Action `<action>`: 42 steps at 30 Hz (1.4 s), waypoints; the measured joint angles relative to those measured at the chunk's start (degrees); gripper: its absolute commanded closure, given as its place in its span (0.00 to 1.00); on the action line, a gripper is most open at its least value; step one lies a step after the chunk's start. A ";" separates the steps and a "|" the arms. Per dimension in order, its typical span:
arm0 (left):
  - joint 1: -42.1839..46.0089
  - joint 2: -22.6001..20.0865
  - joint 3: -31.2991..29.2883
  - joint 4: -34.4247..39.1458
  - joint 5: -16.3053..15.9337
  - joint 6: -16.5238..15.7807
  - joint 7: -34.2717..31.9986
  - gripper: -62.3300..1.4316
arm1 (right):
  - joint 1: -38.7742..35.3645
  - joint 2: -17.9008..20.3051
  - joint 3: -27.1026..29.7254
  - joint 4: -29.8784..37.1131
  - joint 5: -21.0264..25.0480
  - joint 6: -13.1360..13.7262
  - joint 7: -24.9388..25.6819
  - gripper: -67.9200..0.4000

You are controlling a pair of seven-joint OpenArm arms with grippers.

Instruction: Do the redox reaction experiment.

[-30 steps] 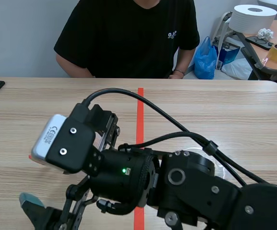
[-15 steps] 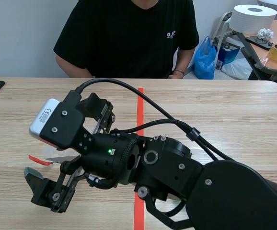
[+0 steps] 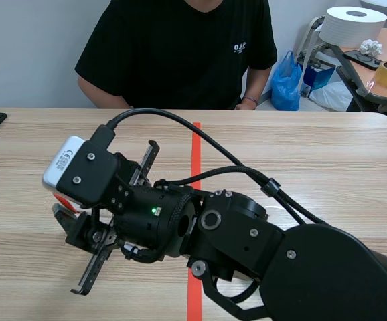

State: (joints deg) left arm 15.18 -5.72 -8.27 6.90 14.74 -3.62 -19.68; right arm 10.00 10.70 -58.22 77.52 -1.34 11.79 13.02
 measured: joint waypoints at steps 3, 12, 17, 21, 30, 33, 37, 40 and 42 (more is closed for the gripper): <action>0.00 0.00 0.00 0.00 0.00 0.00 0.00 0.91 | -0.02 0.20 0.00 0.02 0.00 -0.02 -0.02 0.91; 0.00 0.00 0.00 0.00 0.00 0.00 0.00 0.91 | -0.02 0.42 0.52 0.90 0.02 0.07 -1.40 0.98; 0.00 0.00 0.00 0.00 0.00 0.00 0.00 0.91 | 1.11 0.44 2.34 3.89 3.50 1.27 -6.88 0.98; 0.00 0.00 0.00 0.00 0.00 0.00 0.00 0.91 | 3.37 0.42 3.61 6.71 7.98 3.63 -10.51 0.98; 0.00 0.00 0.00 0.00 0.00 0.00 0.00 0.91 | 6.97 0.42 6.45 9.97 17.79 6.64 -19.61 0.98; 0.00 0.00 0.00 0.00 0.00 0.00 0.00 0.91 | 7.50 0.42 7.58 10.95 20.68 7.91 -22.69 0.98; 0.00 0.00 0.00 0.00 0.00 0.00 0.00 0.91 | 7.58 0.42 9.68 13.99 24.15 8.35 -28.50 0.98; 0.00 0.00 0.00 0.00 0.00 0.00 0.00 0.91 | 7.58 0.42 12.26 17.44 27.32 10.19 -32.37 0.98; 0.00 0.00 0.00 0.00 0.00 0.00 0.00 0.91 | 7.58 0.42 13.99 20.09 29.55 10.88 -35.50 0.98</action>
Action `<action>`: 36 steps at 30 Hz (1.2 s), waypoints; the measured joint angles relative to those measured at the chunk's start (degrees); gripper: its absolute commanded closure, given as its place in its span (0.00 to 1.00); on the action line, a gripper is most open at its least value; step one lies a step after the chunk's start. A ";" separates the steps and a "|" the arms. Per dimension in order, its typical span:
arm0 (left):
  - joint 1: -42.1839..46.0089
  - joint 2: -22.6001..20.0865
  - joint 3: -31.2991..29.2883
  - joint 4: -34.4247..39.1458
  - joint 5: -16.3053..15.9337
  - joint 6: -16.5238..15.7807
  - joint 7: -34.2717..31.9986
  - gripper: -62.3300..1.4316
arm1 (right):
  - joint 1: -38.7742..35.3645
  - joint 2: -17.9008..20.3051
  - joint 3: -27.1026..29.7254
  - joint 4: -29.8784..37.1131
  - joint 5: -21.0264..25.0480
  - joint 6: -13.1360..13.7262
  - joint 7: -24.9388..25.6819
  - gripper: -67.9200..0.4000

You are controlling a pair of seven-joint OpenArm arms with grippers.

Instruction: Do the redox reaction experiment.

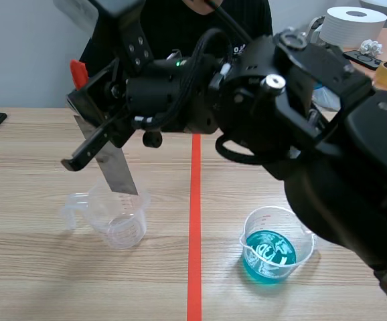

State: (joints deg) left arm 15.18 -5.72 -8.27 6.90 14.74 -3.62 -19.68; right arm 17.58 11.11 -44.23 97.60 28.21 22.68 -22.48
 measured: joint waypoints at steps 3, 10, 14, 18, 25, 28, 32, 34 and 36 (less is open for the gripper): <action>0.00 0.00 0.00 0.00 0.00 0.00 0.00 0.91 | 0.00 0.00 2.43 3.76 2.08 0.15 -4.20 0.98; 0.00 0.00 0.00 0.00 0.00 0.00 0.00 0.91 | -0.02 2.27 7.45 10.56 8.33 0.79 -8.55 0.98; 0.00 0.00 0.00 0.00 0.00 0.00 0.00 0.91 | -0.61 5.31 11.26 12.68 11.32 3.15 -9.14 0.98; 0.00 0.00 0.00 0.00 0.00 0.00 0.00 0.91 | -3.61 7.85 16.74 13.16 12.24 5.88 -9.14 0.98; 0.00 0.00 0.00 0.00 0.00 0.00 0.00 0.91 | -10.82 11.96 26.77 14.51 14.38 11.47 -9.11 0.98; 0.00 0.00 0.00 0.00 0.00 0.00 0.00 0.91 | -14.03 13.38 30.64 15.54 14.58 13.79 -9.14 0.98; 0.00 0.00 0.00 0.00 0.00 0.00 0.00 0.91 | -18.99 14.53 36.02 17.44 14.97 16.24 -9.14 0.98; 0.00 0.00 0.00 0.00 0.00 0.00 0.00 0.91 | -21.70 15.15 38.75 18.97 14.95 17.49 -9.14 0.98; 0.00 0.00 0.00 0.00 0.00 0.00 0.00 0.91 | -24.39 15.26 41.55 20.79 14.97 18.27 -9.11 0.98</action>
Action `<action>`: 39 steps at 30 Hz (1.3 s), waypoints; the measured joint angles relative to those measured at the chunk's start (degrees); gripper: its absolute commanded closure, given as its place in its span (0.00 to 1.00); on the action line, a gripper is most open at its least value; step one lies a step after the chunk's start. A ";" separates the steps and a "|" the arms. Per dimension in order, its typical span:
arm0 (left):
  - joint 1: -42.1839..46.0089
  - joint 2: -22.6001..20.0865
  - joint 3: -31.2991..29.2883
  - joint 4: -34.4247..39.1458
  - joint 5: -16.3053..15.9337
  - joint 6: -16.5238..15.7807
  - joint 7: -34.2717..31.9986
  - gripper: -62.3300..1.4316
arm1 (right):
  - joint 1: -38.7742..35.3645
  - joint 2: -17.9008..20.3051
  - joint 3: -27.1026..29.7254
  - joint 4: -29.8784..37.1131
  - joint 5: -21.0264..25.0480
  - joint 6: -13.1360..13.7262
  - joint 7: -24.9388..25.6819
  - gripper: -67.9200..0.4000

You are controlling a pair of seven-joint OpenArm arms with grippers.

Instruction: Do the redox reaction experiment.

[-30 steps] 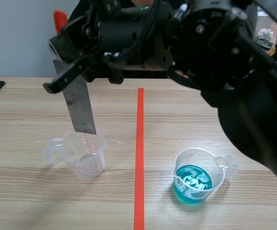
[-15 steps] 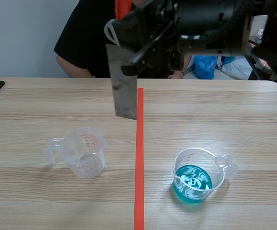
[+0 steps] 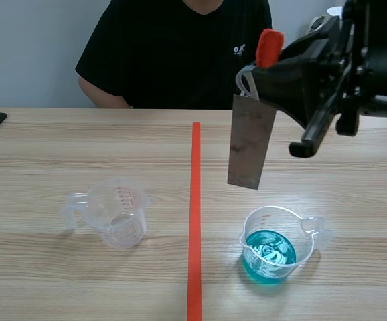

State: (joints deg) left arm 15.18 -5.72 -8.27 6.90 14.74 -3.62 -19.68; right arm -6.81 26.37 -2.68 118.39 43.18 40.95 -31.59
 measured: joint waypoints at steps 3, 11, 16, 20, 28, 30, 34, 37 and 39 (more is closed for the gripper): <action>0.00 0.00 0.00 0.00 0.00 -0.02 0.00 0.91 | -3.80 -0.02 3.41 3.08 0.00 0.59 0.00 0.98; 0.00 0.00 0.00 0.00 0.00 0.00 0.00 0.91 | -12.90 -0.02 10.29 8.90 0.17 1.46 0.90 0.98; 0.00 0.00 0.00 0.00 0.00 0.00 0.00 0.91 | -17.27 -0.02 14.12 9.07 0.17 1.46 2.14 0.98; 0.00 0.00 0.00 0.00 0.00 0.00 0.00 0.91 | -20.02 -0.02 17.16 9.18 0.17 1.46 3.52 0.98; 0.00 0.00 0.00 0.00 0.00 0.00 0.00 0.91 | -21.79 -0.02 18.78 9.29 0.20 1.42 4.76 0.98; 0.00 0.00 0.00 0.00 0.00 0.00 0.00 0.91 | -21.77 -0.02 18.78 9.29 0.17 1.42 4.76 0.98; 0.00 0.00 0.00 0.00 0.00 0.00 0.00 0.91 | -21.66 -0.02 18.78 9.29 0.17 1.42 4.76 0.98; 0.00 0.00 0.00 0.00 0.00 0.00 0.00 0.91 | -21.64 -0.02 18.78 9.29 0.17 1.42 4.76 0.98; 0.00 0.00 0.00 0.00 0.00 0.00 0.00 0.91 | -21.64 -0.02 18.75 9.29 0.17 1.42 4.76 0.98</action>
